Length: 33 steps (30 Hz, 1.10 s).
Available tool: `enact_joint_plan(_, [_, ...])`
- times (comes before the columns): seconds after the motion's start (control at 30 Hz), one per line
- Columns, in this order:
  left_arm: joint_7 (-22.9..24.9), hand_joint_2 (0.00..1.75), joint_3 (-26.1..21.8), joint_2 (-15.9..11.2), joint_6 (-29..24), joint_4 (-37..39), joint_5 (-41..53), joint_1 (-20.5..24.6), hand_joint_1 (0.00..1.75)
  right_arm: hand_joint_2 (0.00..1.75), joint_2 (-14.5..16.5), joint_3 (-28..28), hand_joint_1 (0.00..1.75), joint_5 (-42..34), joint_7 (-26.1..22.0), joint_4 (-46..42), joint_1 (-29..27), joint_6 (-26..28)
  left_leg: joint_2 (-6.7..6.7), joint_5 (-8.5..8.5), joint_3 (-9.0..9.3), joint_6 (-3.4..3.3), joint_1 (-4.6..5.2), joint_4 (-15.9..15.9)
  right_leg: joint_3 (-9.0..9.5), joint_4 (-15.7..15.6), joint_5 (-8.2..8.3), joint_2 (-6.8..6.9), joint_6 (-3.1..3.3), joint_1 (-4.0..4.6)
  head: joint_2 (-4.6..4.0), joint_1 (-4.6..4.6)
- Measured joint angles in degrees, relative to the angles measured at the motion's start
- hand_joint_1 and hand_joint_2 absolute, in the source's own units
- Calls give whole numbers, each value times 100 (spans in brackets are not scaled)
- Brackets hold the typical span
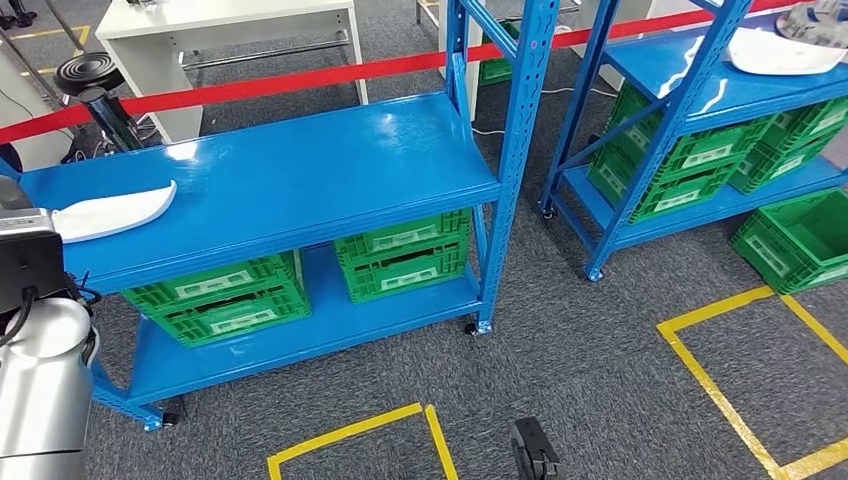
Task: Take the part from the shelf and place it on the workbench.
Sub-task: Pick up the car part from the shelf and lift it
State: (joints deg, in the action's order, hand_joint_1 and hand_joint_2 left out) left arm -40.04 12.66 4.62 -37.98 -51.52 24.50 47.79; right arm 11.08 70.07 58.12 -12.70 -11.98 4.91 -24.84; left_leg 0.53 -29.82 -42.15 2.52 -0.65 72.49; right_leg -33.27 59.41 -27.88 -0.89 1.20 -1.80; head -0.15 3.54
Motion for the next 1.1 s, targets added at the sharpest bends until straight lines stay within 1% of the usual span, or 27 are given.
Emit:
enact_joint_plan(0.03, [-1,0,0,-20,-2,10,-10,3,0,0,10,-5,0,5,-12,0,-1,-1,-17,258,136,3,-8,-364,51,0,-38,0,-25,-13,0,-1])
enact_joint_plan(0.07, [-4,0,1,-39,-11,21,-13,11,0,0,20,-9,0,12,-22,0,0,-1,-40,457,297,3,-6,-744,95,2,-78,3,-58,-16,0,-7])
enact_joint_plan(0.1, [-8,0,11,-54,-25,30,-3,20,0,0,27,-15,0,28,-32,0,2,-1,-55,580,441,-15,6,-1062,124,6,-114,7,-97,-12,0,-15])
enact_joint_plan(0.13, [-12,0,29,-67,-42,42,14,25,0,0,32,-27,0,50,-43,0,4,-1,-66,614,524,-41,18,-1245,141,0,-140,13,-135,-3,0,-15])
enact_joint_plan(0.17, [-15,0,54,-79,-63,57,38,27,0,0,33,-48,0,79,-49,0,6,-1,-64,574,557,-75,34,-1307,152,-13,-157,24,-174,4,0,-14])
enact_joint_plan(0.27, [-16,0,123,-125,-97,84,88,23,0,0,37,-114,0,148,-57,0,4,-1,-38,525,605,-197,29,-1355,171,-5,-224,56,-268,-4,0,7])
enact_joint_plan(0.3, [-17,0,146,-135,-94,88,97,25,0,0,37,-132,0,164,-55,0,5,-1,-34,512,635,-237,20,-1372,103,144,-293,62,-283,-3,0,16])
enact_joint_plan(0.33, [-17,0,180,-142,-89,96,108,17,0,0,37,-150,0,181,-50,0,5,-1,-31,495,665,-276,14,-1385,-46,419,-396,66,-287,4,0,28])
enact_joint_plan(0.4, [-17,0,256,-156,-74,127,126,-49,0,0,36,-189,0,222,-39,0,-3,-2,-27,442,709,-330,34,-1384,-516,1177,-612,67,-273,31,0,48])
enact_joint_plan(0.43, [-17,0,294,-161,-68,144,124,-105,0,0,31,-207,0,252,-41,0,-13,-3,-22,412,737,-346,48,-1381,-735,1461,-639,67,-264,45,0,50])
enact_joint_plan(0.47, [-17,0,332,-163,-56,158,113,-161,0,0,21,-228,0,289,-51,0,-28,-3,-16,377,771,-354,61,-1376,-867,1556,-561,67,-252,58,0,52])
enact_joint_plan(0.5, [-17,0,370,-164,-38,171,102,-204,0,0,5,-251,0,327,-61,0,-44,-3,-6,336,814,-354,71,-1367,-889,1430,-373,67,-235,69,0,52])
enact_joint_plan(0.57, [-17,0,464,-158,10,213,115,-239,0,0,-47,-301,0,391,-109,0,-67,-3,12,242,902,-331,81,-1344,-685,735,128,65,-184,90,0,53])
enact_joint_plan(0.6, [-17,0,512,-151,34,246,137,-242,0,0,-76,-324,0,423,-126,0,-69,-3,23,196,930,-307,94,-1327,-549,393,273,63,-160,103,0,50])
enact_joint_plan(0.63, [-16,0,563,-142,59,285,163,-249,0,0,-102,-351,0,463,-122,0,-68,-5,30,163,947,-280,103,-1322,-455,173,333,61,-139,113,0,47])
enact_joint_plan(0.67, [-16,0,614,-128,77,324,185,-260,0,0,-127,-380,0,496,-90,-1,-66,-11,37,141,954,-252,112,-1324,-409,83,310,59,-119,124,0,42])
enact_joint_plan(0.73, [-16,0,705,-86,99,391,221,-277,0,0,-164,-425,0,499,11,-2,-64,-23,42,114,966,-192,111,-1341,-376,46,272,56,-74,125,0,38])
enact_joint_plan(0.8, [-17,0,772,-41,96,462,268,-262,0,0,-192,-432,0,431,56,-3,-67,-24,27,27,911,-124,100,-1195,-313,13,249,57,-14,105,0,24])
enact_joint_plan(0.83, [-17,0,804,-23,89,509,297,-249,0,0,-202,-431,0,412,72,-3,-66,-22,16,-74,794,-91,89,-961,-273,-2,234,60,15,92,0,15])
enact_joint_plan(0.87, [-17,0,835,-13,76,562,322,-242,0,0,-212,-431,0,411,95,-3,-64,-20,5,-198,611,-62,76,-618,-240,-6,210,60,37,91,0,6])
enact_joint_plan(0.9, [-17,0,869,-4,62,613,341,-241,0,0,-219,-431,0,420,125,-3,-61,-19,-1,-314,379,-39,64,-234,-211,-5,185,60,52,90,0,1])
enact_joint_plan(0.93, [-17,0,895,-1,48,660,351,-252,0,0,-223,-431,0,436,156,-2,-61,-19,-5,-365,166,-25,53,79,-181,-4,159,57,56,91,0,2])
enact_joint_plan(0.97, [-16,0,917,1,35,696,355,-264,0,0,-225,-431,0,450,177,-2,-65,-19,-8,-317,24,-20,47,223,-149,-3,130,53,54,91,0,2])
enact_joint_plan(1.0, [-16,0,933,1,26,722,354,-270,0,0,-226,-431,0,461,190,-2,-68,-19,-11,-161,-9,-26,44,147,-109,-2,100,47,47,91,0,1])
enact_joint_plan(1.03, [-16,0,943,1,20,739,351,-270,0,0,-227,-431,0,469,196,-2,-71,-19,-14,76,66,-42,44,-129,-62,-2,68,42,37,91,0,2])
enact_joint_plan(1.07, [-15,0,950,1,15,749,348,-265,0,0,-227,-431,0,472,201,-2,-71,-19,-18,328,209,-69,48,-534,-15,-3,34,38,22,91,0,1])
enact_joint_plan(1.1, [-16,0,954,2,10,756,346,-256,0,0,-227,-431,0,474,207,-2,-67,-19,-21,498,371,-98,62,-907,18,0,0,35,-3,98,0,-2])
